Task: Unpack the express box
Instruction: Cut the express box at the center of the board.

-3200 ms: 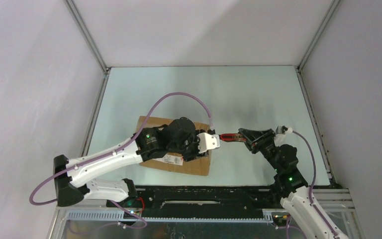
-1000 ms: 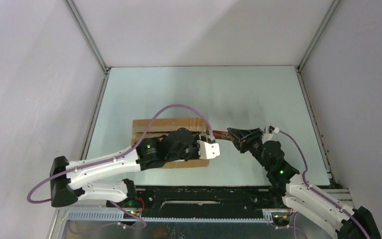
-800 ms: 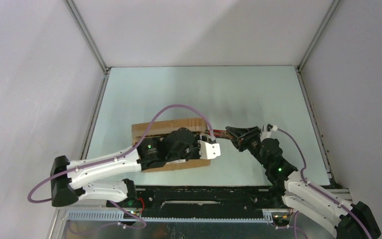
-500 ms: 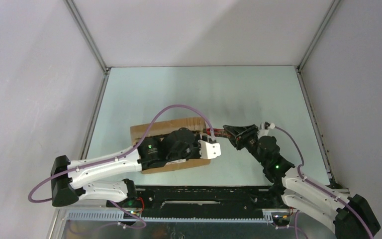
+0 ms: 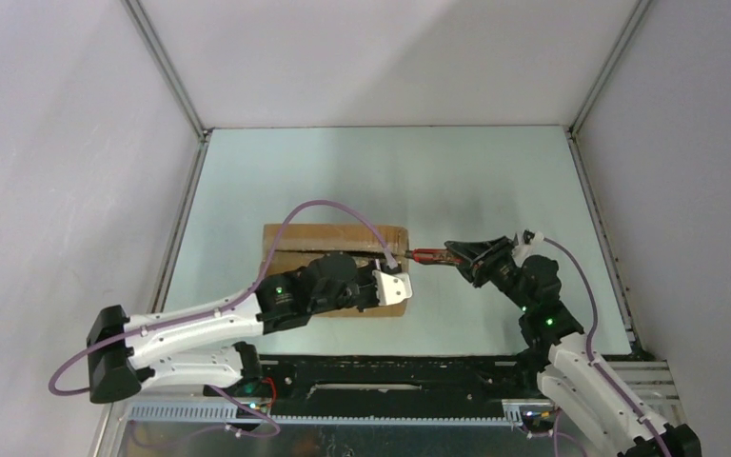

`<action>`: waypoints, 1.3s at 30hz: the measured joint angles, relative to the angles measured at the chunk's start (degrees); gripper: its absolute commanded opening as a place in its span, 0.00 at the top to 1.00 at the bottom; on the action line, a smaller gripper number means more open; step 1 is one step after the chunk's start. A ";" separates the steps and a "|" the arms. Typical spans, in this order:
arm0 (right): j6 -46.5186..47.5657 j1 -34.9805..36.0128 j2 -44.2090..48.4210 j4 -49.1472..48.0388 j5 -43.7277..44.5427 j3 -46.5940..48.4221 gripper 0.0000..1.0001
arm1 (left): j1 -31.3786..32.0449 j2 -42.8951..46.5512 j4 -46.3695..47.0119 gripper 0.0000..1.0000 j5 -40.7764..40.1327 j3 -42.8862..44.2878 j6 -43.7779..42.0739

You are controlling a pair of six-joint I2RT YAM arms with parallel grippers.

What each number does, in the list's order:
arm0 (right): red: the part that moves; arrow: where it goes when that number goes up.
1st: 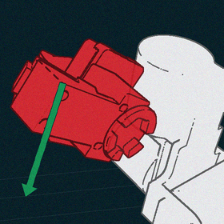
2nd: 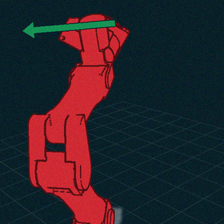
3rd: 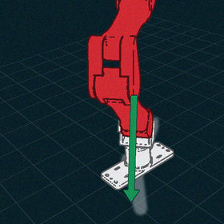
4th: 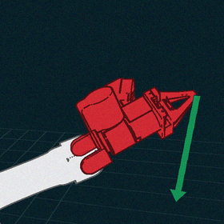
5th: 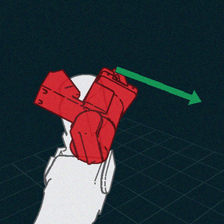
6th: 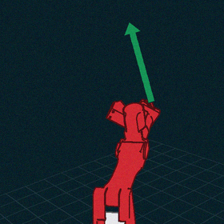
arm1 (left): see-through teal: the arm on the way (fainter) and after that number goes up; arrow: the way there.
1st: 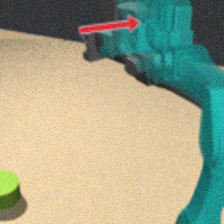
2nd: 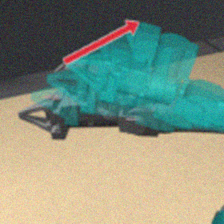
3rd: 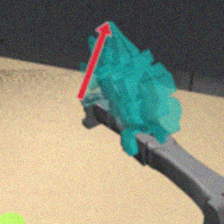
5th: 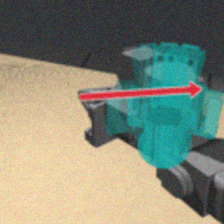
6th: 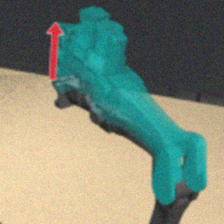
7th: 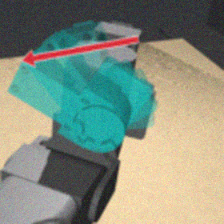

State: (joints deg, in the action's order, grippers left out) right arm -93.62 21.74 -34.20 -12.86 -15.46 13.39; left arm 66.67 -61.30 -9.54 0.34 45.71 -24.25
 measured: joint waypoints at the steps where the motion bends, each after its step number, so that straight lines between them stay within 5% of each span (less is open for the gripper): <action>1: 0.00 -0.81 -0.02 0.13 -1.25 0.00 1.00 | -0.02 0.24 0.46 1.00 0.20 -0.39 0.35; 13: -0.26 -7.28 -2.93 -1.33 -11.13 -0.04 1.00 | -0.55 0.72 2.25 1.00 2.12 -1.77 1.62; 24: -1.73 7.50 -4.04 1.38 7.45 2.54 1.00 | -0.74 -5.16 -0.52 1.00 1.25 3.32 0.85; 31: -2.64 9.64 -6.93 0.66 10.47 4.28 1.00 | 0.28 -7.72 -0.59 1.00 -1.68 5.20 0.17; 35: -2.73 6.78 -5.18 1.14 2.67 4.37 1.00 | 0.48 -7.17 1.64 1.00 -1.22 4.31 0.37; 39: -1.09 -5.79 -1.29 5.20 -10.43 4.79 1.00 | -0.37 -3.52 6.19 1.00 -0.04 -0.48 1.57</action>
State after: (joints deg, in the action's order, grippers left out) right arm -94.72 15.94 -35.48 -7.66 -25.89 18.17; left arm 66.30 -64.82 -3.36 0.30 45.23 -22.68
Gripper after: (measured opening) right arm 0.257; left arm 0.316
